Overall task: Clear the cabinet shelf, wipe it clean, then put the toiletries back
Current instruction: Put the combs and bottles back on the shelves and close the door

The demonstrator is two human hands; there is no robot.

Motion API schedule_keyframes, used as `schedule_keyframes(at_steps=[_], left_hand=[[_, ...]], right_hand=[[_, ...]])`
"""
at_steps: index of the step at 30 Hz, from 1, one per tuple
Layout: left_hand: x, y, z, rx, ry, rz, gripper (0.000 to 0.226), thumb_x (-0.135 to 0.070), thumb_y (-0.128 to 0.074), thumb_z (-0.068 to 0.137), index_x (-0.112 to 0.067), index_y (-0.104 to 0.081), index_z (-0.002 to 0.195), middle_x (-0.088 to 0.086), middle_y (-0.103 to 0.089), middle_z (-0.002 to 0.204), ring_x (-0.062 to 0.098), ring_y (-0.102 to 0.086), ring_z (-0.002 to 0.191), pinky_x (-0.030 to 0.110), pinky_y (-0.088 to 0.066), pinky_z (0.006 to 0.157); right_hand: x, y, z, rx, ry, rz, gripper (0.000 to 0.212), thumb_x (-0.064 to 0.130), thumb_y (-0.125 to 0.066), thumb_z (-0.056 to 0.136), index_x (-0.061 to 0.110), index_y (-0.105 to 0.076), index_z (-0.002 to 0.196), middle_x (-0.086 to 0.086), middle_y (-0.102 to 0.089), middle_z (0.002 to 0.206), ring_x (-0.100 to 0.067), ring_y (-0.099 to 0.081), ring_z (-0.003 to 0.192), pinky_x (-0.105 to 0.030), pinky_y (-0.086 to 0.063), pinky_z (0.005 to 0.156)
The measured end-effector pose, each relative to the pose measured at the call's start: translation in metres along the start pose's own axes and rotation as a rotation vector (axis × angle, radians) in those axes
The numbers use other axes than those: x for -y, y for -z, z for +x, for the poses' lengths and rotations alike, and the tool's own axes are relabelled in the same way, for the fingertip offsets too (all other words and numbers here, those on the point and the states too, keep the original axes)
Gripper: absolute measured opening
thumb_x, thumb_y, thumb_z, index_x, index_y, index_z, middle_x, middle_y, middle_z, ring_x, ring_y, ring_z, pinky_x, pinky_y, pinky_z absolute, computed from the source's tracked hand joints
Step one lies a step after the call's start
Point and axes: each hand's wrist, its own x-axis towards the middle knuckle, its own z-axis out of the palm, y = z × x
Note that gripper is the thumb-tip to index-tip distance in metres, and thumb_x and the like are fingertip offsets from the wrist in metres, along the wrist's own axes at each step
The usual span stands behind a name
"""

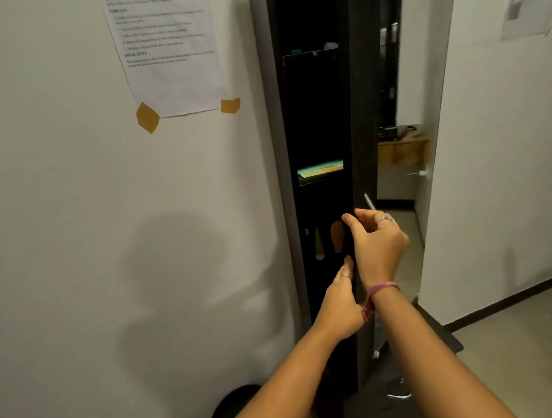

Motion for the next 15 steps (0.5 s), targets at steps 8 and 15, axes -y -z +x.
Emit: schedule_keyframes(at_steps=[8, 15], left_hand=[[0.005, 0.006, 0.024, -0.131, 0.045, -0.349, 0.045, -0.047, -0.028, 0.100, -0.015, -0.056, 0.116, 0.004, -0.065, 0.091, 0.015, -0.063, 0.086, 0.022, -0.055, 0.058], [0.002, 0.018, 0.052, -0.157, 0.340, -1.053, 0.033, -0.029, -0.029, 0.103, -0.015, -0.057, 0.093, 0.000, -0.070, 0.063, 0.009, -0.068, 0.060, 0.020, -0.053, 0.051]], right_hand=[[0.000, -0.029, 0.007, 0.170, 0.149, -0.213, 0.021, 0.014, -0.057, 0.092, 0.012, -0.068, 0.109, -0.002, -0.068, 0.102, -0.011, -0.061, 0.092, -0.021, -0.050, 0.084], [-0.001, -0.060, 0.021, 0.305, 0.146, -0.253, 0.026, 0.011, -0.052, 0.094, 0.011, -0.065, 0.116, -0.002, -0.066, 0.107, -0.014, -0.061, 0.096, -0.016, -0.044, 0.085]])
